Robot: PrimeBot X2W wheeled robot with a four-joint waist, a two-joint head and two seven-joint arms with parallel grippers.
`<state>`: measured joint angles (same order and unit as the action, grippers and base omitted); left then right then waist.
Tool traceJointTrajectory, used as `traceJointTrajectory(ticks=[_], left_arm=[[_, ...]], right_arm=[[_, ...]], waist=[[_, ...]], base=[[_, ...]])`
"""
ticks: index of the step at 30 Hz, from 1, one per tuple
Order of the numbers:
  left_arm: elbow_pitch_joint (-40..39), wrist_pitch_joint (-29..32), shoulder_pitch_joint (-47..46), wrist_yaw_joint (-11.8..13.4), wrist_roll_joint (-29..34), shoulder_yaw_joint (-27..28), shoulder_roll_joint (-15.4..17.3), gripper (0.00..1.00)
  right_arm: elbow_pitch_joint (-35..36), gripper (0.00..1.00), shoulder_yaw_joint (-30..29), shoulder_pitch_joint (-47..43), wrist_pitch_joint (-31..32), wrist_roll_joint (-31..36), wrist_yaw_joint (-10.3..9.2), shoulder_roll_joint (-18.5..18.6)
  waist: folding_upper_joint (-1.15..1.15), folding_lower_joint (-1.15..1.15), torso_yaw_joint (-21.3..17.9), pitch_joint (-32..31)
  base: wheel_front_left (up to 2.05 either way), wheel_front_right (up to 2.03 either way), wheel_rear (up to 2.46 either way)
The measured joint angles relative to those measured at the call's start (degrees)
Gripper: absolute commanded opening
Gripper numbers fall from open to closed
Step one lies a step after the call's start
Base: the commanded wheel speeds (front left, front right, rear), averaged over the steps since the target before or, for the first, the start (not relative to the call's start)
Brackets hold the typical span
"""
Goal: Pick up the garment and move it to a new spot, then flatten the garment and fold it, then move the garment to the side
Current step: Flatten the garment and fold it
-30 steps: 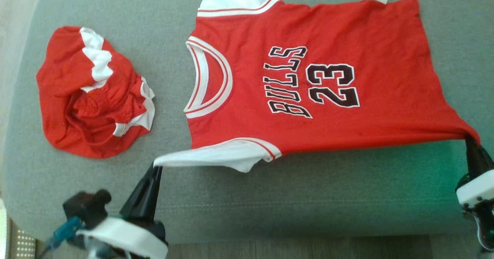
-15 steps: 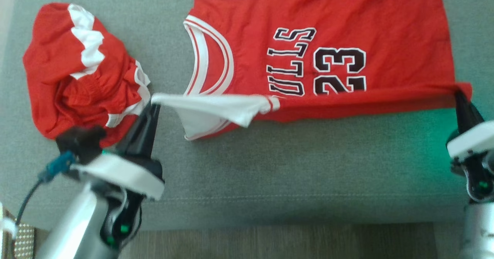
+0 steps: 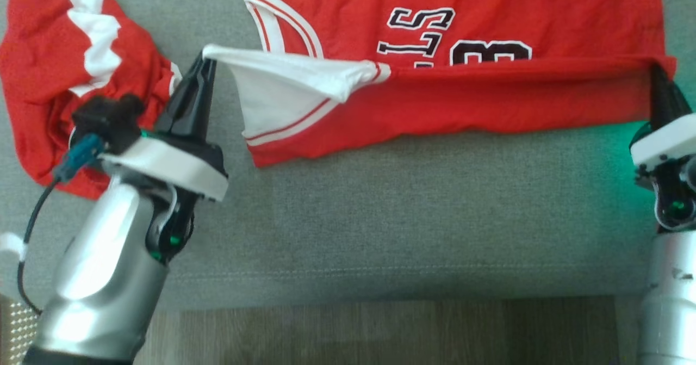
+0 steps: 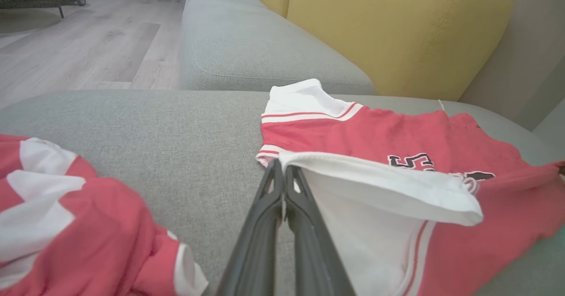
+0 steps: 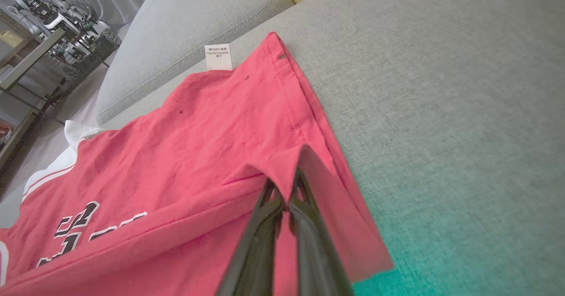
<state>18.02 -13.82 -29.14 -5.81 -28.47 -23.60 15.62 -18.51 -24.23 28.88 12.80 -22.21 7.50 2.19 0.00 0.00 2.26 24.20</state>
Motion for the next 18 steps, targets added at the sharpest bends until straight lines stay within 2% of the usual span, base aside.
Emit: traceJointTrajectory(ticks=[1,2,3,4,5,11,18], left_arm=[[0.0,0.0,0.0,0.0,0.0,0.0,0.0,0.0],[0.9,-0.3,-0.8,-0.3,0.3,0.0,-0.3,0.0],[1.4,-0.4,-1.5,-0.3,0.7,0.0,-0.6,0.19],[2.1,-0.4,-2.1,-0.3,1.1,0.1,-0.9,0.66],[2.7,-0.4,-2.5,-0.3,1.5,0.1,-1.3,1.0],[-0.8,-0.5,-1.6,-0.6,4.9,4.9,-4.1,1.0],[-4.3,-0.9,10.4,-0.7,6.8,8.7,-7.5,1.0]], right_arm=[[0.0,0.27,0.0,0.0,0.0,0.0,0.0,0.0],[-0.3,0.87,0.0,0.5,-0.3,0.0,0.0,0.0],[-0.6,1.0,0.0,0.9,-0.8,0.1,0.0,0.0],[-0.9,1.0,0.0,1.3,-1.4,0.3,0.0,0.0],[-1.0,1.0,0.1,1.4,-2.1,0.3,0.0,0.0],[0.4,1.0,1.0,0.8,-6.7,-1.3,0.0,0.1],[2.7,1.0,1.8,-5.4,-8.4,-2.4,0.0,0.1]], waist=[[0.0,0.0,0.0,0.0],[0.0,0.0,0.0,0.4],[0.0,0.0,-0.1,0.8],[0.0,0.01,-0.1,1.1],[0.0,0.01,-0.1,1.3],[0.0,0.0,0.2,1.2],[0.0,0.0,-0.1,-0.2]], base=[[0.0,0.0,0.0],[0.0,0.0,0.0],[0.0,0.0,0.0],[0.0,0.0,0.0],[0.0,0.0,0.0],[0.0,0.0,0.0],[0.0,0.0,0.0]])
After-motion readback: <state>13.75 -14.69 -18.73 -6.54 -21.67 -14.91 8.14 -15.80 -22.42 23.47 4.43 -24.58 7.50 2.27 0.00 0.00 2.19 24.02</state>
